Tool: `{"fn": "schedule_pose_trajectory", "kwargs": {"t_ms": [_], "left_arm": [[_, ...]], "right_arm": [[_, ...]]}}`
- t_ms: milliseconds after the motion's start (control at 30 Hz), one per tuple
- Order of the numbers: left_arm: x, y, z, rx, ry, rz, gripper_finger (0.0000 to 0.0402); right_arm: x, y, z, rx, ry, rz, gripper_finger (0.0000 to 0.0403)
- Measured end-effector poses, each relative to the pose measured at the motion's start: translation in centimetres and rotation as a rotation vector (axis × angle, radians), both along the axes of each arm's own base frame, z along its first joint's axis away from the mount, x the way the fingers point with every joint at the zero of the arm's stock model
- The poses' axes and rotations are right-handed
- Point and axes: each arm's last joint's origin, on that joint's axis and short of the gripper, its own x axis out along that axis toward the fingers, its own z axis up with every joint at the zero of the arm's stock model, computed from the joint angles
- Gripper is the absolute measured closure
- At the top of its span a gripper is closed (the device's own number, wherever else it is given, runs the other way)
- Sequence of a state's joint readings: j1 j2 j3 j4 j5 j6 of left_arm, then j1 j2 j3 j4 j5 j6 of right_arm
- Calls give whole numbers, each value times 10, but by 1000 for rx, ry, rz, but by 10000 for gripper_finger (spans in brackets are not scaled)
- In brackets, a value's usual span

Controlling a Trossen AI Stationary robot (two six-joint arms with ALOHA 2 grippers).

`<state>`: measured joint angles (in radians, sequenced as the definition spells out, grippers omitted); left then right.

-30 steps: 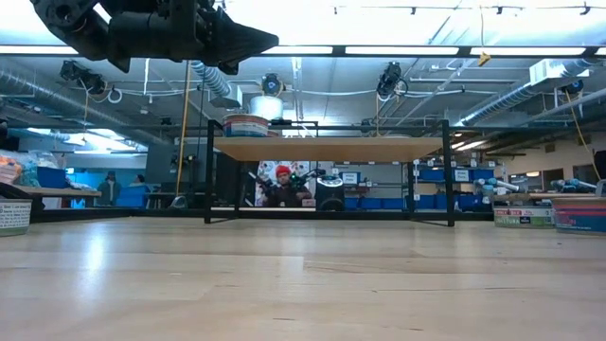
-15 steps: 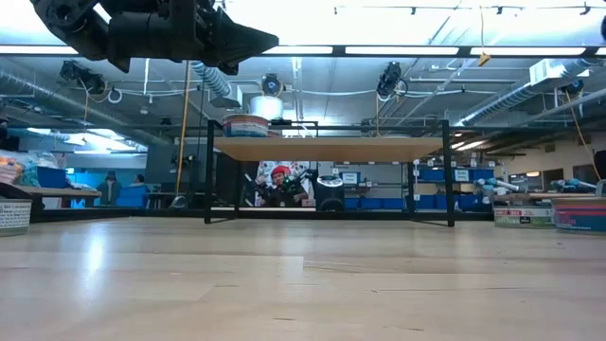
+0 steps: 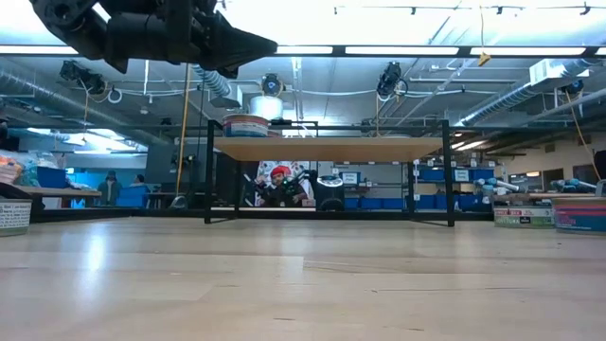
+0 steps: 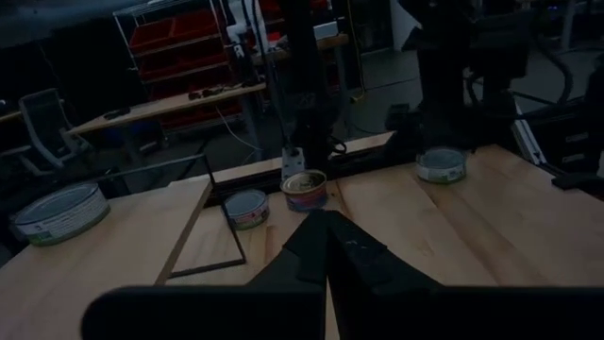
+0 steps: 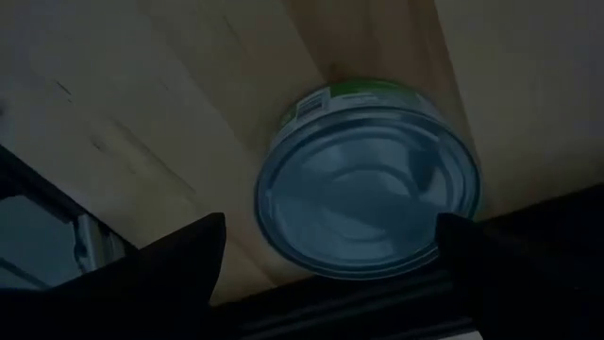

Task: Stack canned seafood by type on shelf
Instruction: Put the bottom right green tuna can on the shelf aligned with the other green tuna can

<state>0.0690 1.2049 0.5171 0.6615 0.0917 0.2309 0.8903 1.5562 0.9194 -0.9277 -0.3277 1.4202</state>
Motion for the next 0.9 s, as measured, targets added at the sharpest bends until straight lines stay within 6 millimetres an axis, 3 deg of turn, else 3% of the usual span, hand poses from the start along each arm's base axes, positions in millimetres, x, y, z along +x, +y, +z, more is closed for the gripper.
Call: {"fn": "schedule_pose_trajectory", "kwargs": {"t_ms": [500, 667, 900], "left_arm": [[0, -1, 0, 8, 1, -5, 396], [0, -1, 0, 20, 1, -5, 396], [0, -1, 0, 24, -3, -5, 396]], "right_arm": [[-11, -7, -14, -61, -7, 61, 9], [1, -17, -13, -109, -59, 57, 9], [38, -36, 2, -195, -224, 106, 9]]}}
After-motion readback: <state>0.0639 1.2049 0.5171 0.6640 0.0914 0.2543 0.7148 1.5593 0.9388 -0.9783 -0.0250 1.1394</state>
